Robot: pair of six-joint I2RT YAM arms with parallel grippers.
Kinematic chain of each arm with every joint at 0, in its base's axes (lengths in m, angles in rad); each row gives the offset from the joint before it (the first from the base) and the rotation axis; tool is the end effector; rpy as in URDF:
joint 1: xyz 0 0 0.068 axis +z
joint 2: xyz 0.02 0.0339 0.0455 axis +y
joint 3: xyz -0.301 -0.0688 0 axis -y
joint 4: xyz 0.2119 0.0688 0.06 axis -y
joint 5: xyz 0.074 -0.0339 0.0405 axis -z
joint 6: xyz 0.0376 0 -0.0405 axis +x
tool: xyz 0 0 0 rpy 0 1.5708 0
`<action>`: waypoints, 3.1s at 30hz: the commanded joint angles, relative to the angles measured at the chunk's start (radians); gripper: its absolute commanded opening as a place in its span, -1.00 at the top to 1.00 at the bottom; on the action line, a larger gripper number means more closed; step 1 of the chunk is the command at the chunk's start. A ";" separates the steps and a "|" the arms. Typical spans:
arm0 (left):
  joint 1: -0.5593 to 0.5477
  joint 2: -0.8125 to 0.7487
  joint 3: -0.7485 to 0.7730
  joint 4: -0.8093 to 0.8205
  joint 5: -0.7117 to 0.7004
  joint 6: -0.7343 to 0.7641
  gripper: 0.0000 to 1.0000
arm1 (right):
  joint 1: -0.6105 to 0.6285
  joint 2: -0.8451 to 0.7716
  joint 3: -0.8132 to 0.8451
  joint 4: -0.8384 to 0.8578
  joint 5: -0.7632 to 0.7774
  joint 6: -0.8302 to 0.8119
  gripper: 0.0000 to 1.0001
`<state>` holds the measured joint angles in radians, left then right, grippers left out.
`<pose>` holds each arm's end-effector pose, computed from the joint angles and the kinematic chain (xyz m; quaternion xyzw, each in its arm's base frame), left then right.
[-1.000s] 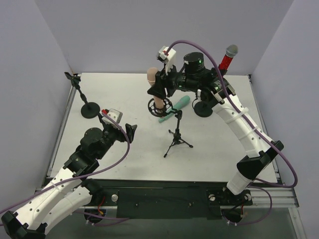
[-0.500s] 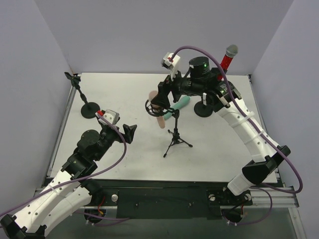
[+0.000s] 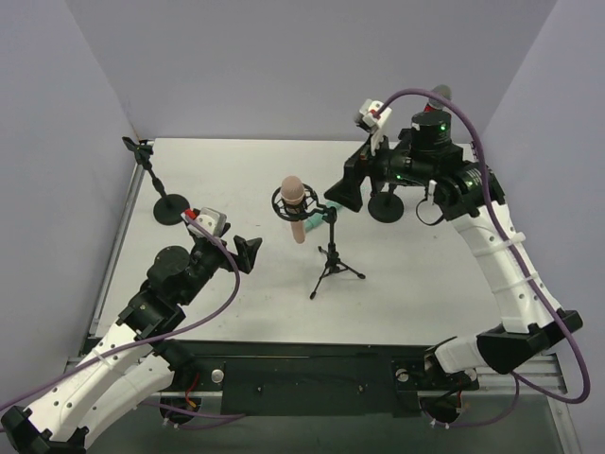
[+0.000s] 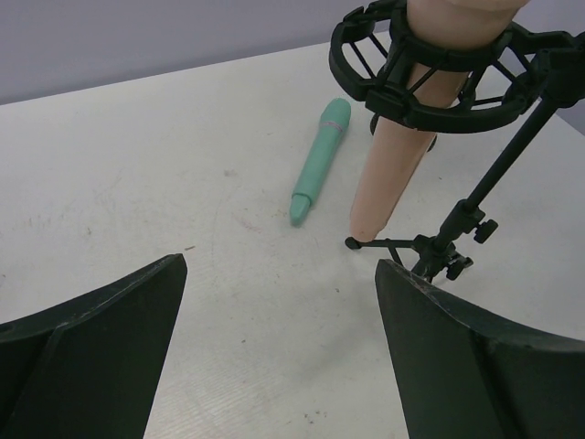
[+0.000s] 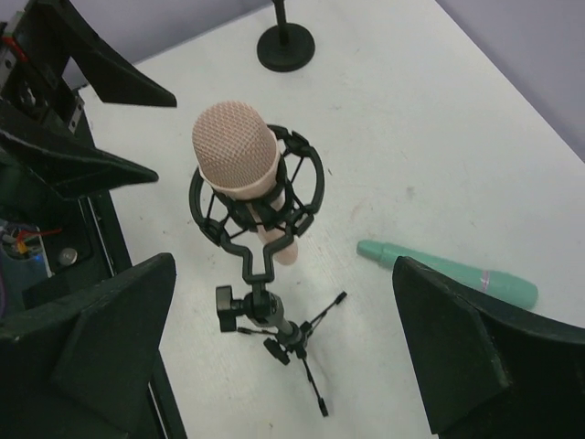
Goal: Attach the microphones to the stand
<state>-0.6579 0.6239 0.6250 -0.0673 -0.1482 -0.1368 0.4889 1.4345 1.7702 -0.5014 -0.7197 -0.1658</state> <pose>0.0813 -0.0558 0.3422 0.1387 0.7166 -0.2139 0.6493 0.2181 0.1441 0.5213 -0.4451 0.6032 0.3625 0.5537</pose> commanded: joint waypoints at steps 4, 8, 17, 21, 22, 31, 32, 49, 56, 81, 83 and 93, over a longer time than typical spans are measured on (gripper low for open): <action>0.009 0.028 0.013 0.052 0.042 -0.041 -0.92 | -0.068 -0.147 -0.182 -0.207 -0.052 -0.257 -1.00; 0.010 0.031 0.005 0.088 0.055 -0.064 -0.92 | -0.110 -0.212 -0.297 -0.265 -0.021 -0.328 -1.00; 0.014 0.042 -0.007 0.116 0.078 -0.122 -0.92 | -0.214 -0.257 -0.498 -0.282 -0.192 -0.432 -0.96; 0.014 0.062 0.005 0.113 0.085 -0.149 -0.92 | -0.193 -0.227 -0.486 -0.289 -0.193 -0.465 -0.88; 0.014 0.065 0.008 0.107 0.090 -0.150 -0.92 | -0.188 -0.235 -0.494 -0.252 -0.198 -0.466 -0.87; 0.012 0.089 0.021 0.127 0.079 -0.199 -0.92 | -0.101 -0.226 -0.623 0.067 -0.169 -0.322 -0.78; 0.014 0.094 0.019 0.138 0.082 -0.202 -0.92 | -0.087 -0.212 -0.617 0.086 -0.156 -0.316 -0.76; 0.014 0.096 0.021 0.136 0.088 -0.218 -0.91 | -0.050 -0.109 -0.604 0.363 -0.194 -0.136 -0.19; 0.014 0.065 0.015 0.116 0.073 -0.207 -0.91 | -0.052 -0.111 -0.658 0.379 -0.262 -0.245 0.59; 0.020 0.053 0.005 0.138 0.104 -0.164 -0.91 | -0.752 -0.468 -0.693 -0.312 -0.437 -0.733 1.00; 0.021 0.048 0.008 0.136 0.101 -0.150 -0.92 | -0.872 -0.474 -0.700 -0.312 -0.458 -0.736 1.00; 0.023 0.036 0.029 0.096 0.107 -0.118 -0.92 | -1.052 -0.427 -0.716 0.163 -0.351 -0.432 1.00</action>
<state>-0.6395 0.6815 0.6140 0.0082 -0.0559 -0.2729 -0.5518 1.0031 1.0592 -0.6876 -1.0550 -0.8116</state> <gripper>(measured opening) 0.960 0.270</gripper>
